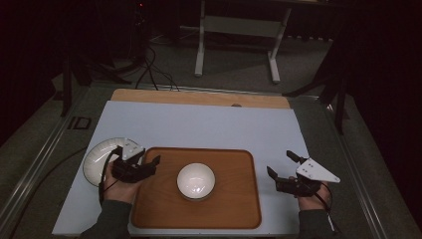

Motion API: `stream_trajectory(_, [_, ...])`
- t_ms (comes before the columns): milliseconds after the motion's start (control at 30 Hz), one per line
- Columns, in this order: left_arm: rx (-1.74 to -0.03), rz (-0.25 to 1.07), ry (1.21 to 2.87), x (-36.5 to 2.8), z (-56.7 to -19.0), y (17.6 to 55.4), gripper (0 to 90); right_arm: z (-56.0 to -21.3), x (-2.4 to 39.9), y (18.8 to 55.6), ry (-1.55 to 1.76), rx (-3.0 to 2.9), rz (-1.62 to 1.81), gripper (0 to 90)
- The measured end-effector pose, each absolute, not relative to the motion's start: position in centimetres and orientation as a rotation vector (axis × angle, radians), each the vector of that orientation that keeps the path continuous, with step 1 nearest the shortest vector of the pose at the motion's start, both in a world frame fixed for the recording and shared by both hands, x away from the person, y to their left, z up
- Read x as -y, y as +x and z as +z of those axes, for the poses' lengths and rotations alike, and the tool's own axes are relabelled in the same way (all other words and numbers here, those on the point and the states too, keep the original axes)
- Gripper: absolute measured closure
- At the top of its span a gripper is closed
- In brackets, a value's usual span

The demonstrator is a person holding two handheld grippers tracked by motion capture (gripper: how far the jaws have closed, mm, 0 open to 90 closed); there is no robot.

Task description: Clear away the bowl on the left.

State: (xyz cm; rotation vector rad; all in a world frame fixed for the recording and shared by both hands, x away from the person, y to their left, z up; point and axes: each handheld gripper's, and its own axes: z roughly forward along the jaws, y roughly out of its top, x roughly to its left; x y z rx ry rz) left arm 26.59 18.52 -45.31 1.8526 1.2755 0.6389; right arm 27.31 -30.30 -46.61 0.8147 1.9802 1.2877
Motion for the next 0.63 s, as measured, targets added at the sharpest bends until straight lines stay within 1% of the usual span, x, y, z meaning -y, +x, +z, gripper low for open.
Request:
stream_trajectory(233, [-1.324,0.704,1.774,-21.7,-44.7,26.1,42.4,-46.6,30.4,27.3,0.827,-1.978,1.291,13.8])
stream_trajectory(400, [-1.338,0.717,1.744,-23.7,-44.8,25.8,41.8,-46.6,30.5,27.4,0.835,-1.974,1.298,13.8])
stream_trajectory(467, [-1.341,0.72,1.738,-23.9,-44.8,25.8,40.9,-46.6,30.5,27.4,0.839,-1.974,1.3,13.7])
stream_trajectory(633, [-1.375,0.715,1.666,-25.9,-45.1,25.4,38.9,-46.7,30.8,27.5,0.878,-1.968,1.309,13.8])
